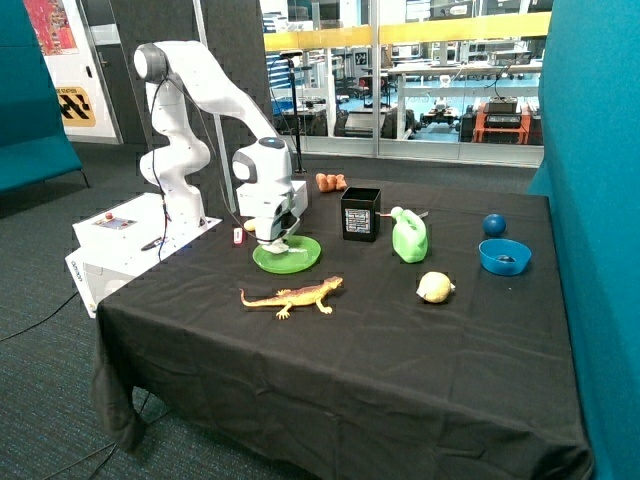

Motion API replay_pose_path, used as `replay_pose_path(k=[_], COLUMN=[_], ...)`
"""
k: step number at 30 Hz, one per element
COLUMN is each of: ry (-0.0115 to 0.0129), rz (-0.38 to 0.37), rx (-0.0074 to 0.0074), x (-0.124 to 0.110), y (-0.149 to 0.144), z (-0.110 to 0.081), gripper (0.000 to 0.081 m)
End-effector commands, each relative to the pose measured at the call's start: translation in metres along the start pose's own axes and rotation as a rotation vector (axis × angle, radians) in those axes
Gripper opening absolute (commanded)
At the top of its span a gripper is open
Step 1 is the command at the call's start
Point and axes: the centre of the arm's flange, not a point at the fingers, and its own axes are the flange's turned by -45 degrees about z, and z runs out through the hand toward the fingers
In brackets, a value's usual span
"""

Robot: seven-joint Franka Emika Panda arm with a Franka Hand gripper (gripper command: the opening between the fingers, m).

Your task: Dry the plate

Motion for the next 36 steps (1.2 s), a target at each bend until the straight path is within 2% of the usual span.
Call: replay_pose_path(k=[1,6,11,19,24,28,33,36], ry=[-0.008,-0.008,-0.0078,-0.0076,-0.0075,-0.0074,-0.0075,-0.0076], rz=[-0.036,-0.035,-0.003,0.061,0.088,0.107,0.073,0.062], rx=[-0.0081,-0.0081,-0.0082,-0.0085,-0.0086,-0.0086,-0.0085,-0.0085], x=[0.031,0.052,0.073,0.081,0.077,0.055,0.027,0.019], y=[-0.025,-0.022,-0.003,0.027,0.04,0.05,0.041,0.035], z=[0.004,0.001,-0.007,-0.009,-0.01,-0.01,-0.013,-0.017], gripper=[0.0,0.0,0.0,0.0,0.0,0.0,0.0,0.0])
